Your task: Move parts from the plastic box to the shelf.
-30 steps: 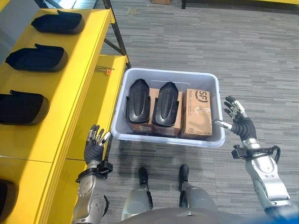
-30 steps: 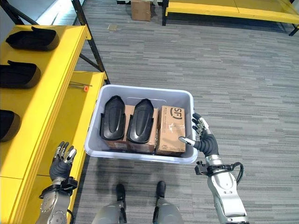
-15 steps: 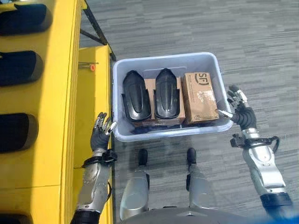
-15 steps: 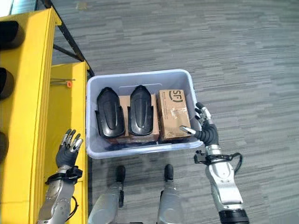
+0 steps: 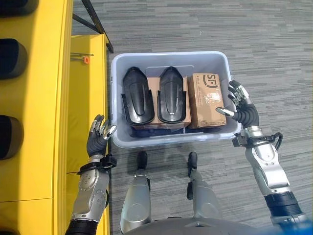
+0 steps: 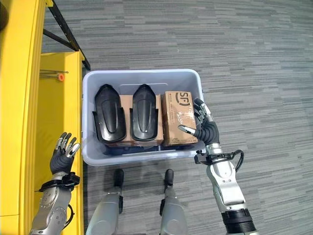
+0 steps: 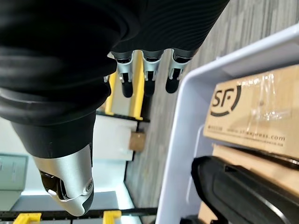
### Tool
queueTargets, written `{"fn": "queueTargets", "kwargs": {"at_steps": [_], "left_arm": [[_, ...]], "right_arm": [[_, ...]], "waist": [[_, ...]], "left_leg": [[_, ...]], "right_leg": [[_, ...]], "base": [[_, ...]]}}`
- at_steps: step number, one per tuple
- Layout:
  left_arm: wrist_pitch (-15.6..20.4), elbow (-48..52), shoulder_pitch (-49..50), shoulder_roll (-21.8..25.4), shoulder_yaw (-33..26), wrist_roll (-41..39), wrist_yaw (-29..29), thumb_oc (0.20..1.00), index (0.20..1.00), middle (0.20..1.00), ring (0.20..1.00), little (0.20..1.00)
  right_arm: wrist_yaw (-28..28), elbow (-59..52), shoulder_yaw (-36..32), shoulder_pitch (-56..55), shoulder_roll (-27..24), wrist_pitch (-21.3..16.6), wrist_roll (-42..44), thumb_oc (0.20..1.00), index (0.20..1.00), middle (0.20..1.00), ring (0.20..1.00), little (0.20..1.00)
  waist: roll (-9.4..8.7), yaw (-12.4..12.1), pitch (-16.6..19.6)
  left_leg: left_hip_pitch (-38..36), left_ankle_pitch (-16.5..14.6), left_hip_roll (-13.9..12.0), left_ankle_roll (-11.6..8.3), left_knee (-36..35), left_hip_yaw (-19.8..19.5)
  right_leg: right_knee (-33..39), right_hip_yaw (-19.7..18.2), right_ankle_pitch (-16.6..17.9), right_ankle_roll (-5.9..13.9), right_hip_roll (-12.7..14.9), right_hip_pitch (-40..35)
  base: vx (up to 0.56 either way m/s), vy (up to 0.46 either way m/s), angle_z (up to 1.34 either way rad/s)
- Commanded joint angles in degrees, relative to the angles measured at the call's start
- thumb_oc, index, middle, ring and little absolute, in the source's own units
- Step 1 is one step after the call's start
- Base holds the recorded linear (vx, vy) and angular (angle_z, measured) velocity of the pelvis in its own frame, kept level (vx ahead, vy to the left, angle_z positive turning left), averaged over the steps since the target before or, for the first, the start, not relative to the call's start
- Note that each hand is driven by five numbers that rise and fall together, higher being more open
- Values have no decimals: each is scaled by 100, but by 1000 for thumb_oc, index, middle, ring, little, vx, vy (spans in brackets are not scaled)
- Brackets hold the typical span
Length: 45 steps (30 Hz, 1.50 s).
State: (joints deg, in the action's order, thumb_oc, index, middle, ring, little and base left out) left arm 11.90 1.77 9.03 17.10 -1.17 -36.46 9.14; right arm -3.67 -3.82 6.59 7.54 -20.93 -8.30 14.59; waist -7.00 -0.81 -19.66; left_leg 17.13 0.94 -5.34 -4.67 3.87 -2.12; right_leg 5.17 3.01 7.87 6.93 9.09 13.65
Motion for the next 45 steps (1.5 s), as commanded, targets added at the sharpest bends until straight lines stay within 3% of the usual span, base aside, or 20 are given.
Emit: {"fn": "queueTargets", "kwargs": {"at_steps": [1, 9, 22, 27, 37, 45], "left_arm": [[344, 570, 63, 143, -178, 172, 140, 1000, 1000, 1000, 1000, 1000], [397, 836, -56, 253, -57, 103, 294, 1000, 1000, 1000, 1000, 1000], [529, 908, -299, 313, 387, -76, 455, 1000, 1000, 1000, 1000, 1000], [679, 947, -410, 360, 485, -186, 499, 1000, 1000, 1000, 1000, 1000], [837, 963, -502, 418, 590, -293, 529, 1000, 1000, 1000, 1000, 1000], [884, 960, -578, 469, 671, -359, 477, 1000, 1000, 1000, 1000, 1000]], "right_arm": [[-225, -103, -18, 306, -209, -210, 136, 1000, 1000, 1000, 1000, 1000], [-729, 811, 419, 1415, -2, -143, 383, 1000, 1000, 1000, 1000, 1000], [-1456, 2463, 706, 3269, 345, -181, 885, 1000, 1000, 1000, 1000, 1000], [-1783, 3091, 556, 3935, 190, -237, 844, 1000, 1000, 1000, 1000, 1000], [-2117, 3970, 380, 4518, -240, -266, 679, 1000, 1000, 1000, 1000, 1000], [-2157, 4668, 427, 4844, -404, -269, 783, 1000, 1000, 1000, 1000, 1000]], "waist": [[193, -74, 57], [277, -321, -268], [459, -662, -786], [603, -742, -1012], [800, -786, -1013], [857, -794, -1013]], "left_leg": [[-100, 131, -169, 178, -304, 285], [161, 292, -175, 116, -415, 183], [600, 222, -31, 154, -128, 127], [798, 128, 76, 192, 48, 108], [1062, 123, 185, 226, 55, 89], [1177, 124, 212, 232, 91, 68]], "right_leg": [[-340, 23, -476, 143, 133, -27], [-362, 223, -406, 148, 121, 215], [-514, 320, -351, 118, 207, 487], [-659, 327, -380, 105, 259, 643], [-707, 327, -356, 119, 339, 911], [-750, 312, -359, 109, 338, 1030]], "base": [[-23, -35, 2], [-24, -22, 8], [-8, 2, 1], [-30, 39, 10], [-3, 18, 2], [0, 0, 0]]}}
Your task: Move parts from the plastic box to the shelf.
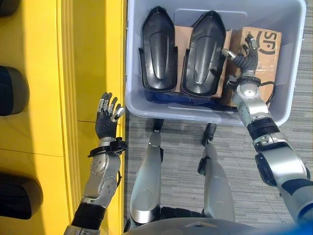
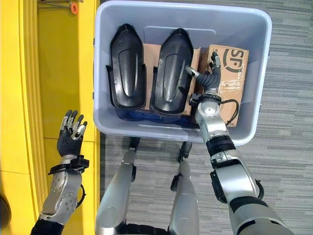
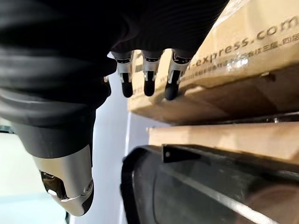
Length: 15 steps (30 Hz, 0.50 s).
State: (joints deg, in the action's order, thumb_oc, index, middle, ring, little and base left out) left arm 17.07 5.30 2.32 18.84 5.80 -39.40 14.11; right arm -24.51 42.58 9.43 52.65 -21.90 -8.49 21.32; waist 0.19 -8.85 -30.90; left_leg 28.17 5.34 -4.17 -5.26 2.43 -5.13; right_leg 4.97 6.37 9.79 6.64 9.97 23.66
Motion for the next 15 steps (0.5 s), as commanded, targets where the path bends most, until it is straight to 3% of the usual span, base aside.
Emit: {"fn": "queueTargets", "kwargs": {"at_steps": [1, 15], "left_arm": [[375, 604, 80, 317, 5, -70, -29, 1000, 1000, 1000, 1000, 1000], [418, 526, -63, 372, 135, -91, -34, 1000, 1000, 1000, 1000, 1000]], "right_arm": [[-63, 192, 154, 358, -311, -255, 164, 1000, 1000, 1000, 1000, 1000], [84, 1076, 313, 628, -144, -245, 384, 1000, 1000, 1000, 1000, 1000]], "waist": [[156, 13, 110], [188, 36, 110]], "left_leg": [[69, -362, 91, 288, 259, 376], [367, -483, 115, 313, 505, 359]], "right_leg": [[-757, -26, -593, 137, 242, 32], [-930, -34, -652, 117, 219, 289]], "base": [[0, 0, 0], [0, 0, 0]]}}
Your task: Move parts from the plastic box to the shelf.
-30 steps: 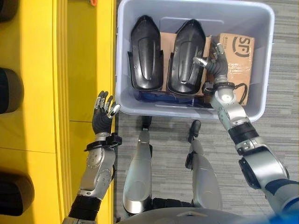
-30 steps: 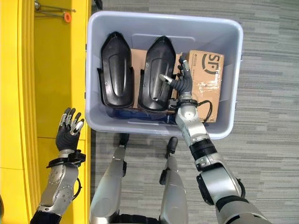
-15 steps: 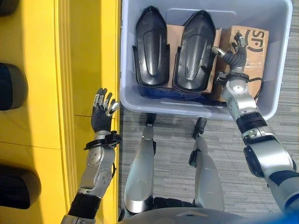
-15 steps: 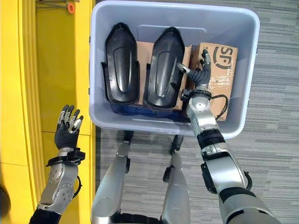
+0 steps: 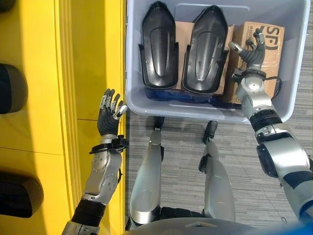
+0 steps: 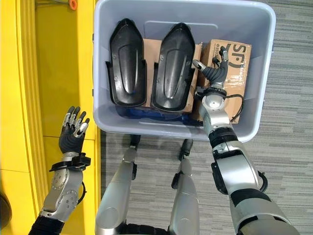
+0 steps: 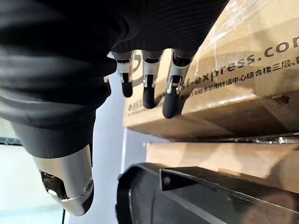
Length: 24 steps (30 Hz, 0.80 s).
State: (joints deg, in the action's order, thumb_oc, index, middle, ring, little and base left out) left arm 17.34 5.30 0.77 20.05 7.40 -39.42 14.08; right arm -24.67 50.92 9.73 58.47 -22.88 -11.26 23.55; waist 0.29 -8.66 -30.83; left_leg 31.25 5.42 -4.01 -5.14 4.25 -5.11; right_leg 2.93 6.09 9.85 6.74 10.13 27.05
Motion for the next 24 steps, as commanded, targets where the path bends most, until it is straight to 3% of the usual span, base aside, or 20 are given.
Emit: {"fn": "queueTargets", "kwargs": {"at_steps": [1, 24], "left_arm": [[392, 528, 89, 251, -14, -86, -29, 1000, 1000, 1000, 1000, 1000], [352, 421, -35, 155, -51, 50, 121, 1000, 1000, 1000, 1000, 1000]], "right_arm": [[105, 270, 302, 62, -15, 36, 176, 1000, 1000, 1000, 1000, 1000], [324, 470, 591, -769, 878, 209, -169, 1000, 1000, 1000, 1000, 1000]], "waist": [[174, 16, 103], [46, 56, 103]], "left_leg": [[73, -492, 101, 302, 328, 356], [66, -504, 131, 328, 295, 297]], "right_leg": [[-728, -8, -660, 104, 198, -36], [-580, 72, -635, 124, 183, -178]], "base": [[0, 0, 0], [0, 0, 0]]}}
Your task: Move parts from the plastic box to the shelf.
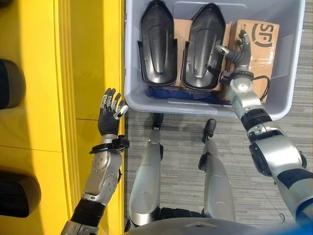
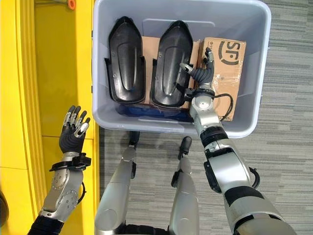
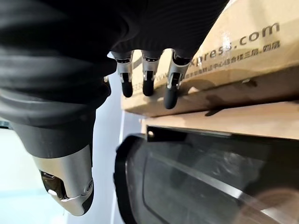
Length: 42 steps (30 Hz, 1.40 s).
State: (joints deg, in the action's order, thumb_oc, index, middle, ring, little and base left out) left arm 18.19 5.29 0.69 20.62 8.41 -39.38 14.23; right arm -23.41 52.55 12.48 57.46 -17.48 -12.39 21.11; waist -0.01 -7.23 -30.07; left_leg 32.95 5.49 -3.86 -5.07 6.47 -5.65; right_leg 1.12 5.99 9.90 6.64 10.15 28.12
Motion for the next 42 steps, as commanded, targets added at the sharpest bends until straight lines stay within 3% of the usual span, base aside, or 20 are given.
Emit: {"fn": "queueTargets", "kwargs": {"at_steps": [1, 16, 31, 38, 42], "left_arm": [[267, 422, -27, 99, -152, 45, 106, 1000, 1000, 1000, 1000, 1000], [258, 463, -26, 83, -74, 78, 188, 1000, 1000, 1000, 1000, 1000], [315, 634, -97, 154, 106, 62, 142, 1000, 1000, 1000, 1000, 1000], [324, 567, -191, 121, 106, 103, 174, 1000, 1000, 1000, 1000, 1000], [312, 518, -218, 96, -48, 137, 264, 1000, 1000, 1000, 1000, 1000]], "right_arm": [[199, 307, 316, -669, 338, 323, 74, 1000, 1000, 1000, 1000, 1000], [29, 887, 120, -705, 311, 380, 123, 1000, 1000, 1000, 1000, 1000], [39, 1963, 237, -234, 42, 664, -229, 1000, 1000, 1000, 1000, 1000], [5, 1643, 291, -276, 41, 540, -236, 1000, 1000, 1000, 1000, 1000], [-115, 473, 226, -701, 155, 280, -172, 1000, 1000, 1000, 1000, 1000]], "waist": [[76, -87, 28], [36, -67, 28], [158, -220, 28], [127, -203, 28], [-15, -77, 28]], "left_leg": [[-104, -511, 116, 321, 73, 350], [126, -582, 139, 350, 159, 355], [557, -683, 219, 383, 416, 243], [680, -696, 239, 394, 446, 236], [614, -704, 220, 391, 413, 250]], "right_leg": [[-398, 83, -640, 134, 182, -286], [-317, 87, -593, 152, 169, -167], [-461, 160, -671, 149, 146, 114], [-429, 178, -643, 162, 132, 199], [-367, 146, -611, 171, 120, 134]], "base": [[0, 0, 0], [0, 0, 0], [1, 0, 1], [0, 0, 0], [0, 0, 0]]}}
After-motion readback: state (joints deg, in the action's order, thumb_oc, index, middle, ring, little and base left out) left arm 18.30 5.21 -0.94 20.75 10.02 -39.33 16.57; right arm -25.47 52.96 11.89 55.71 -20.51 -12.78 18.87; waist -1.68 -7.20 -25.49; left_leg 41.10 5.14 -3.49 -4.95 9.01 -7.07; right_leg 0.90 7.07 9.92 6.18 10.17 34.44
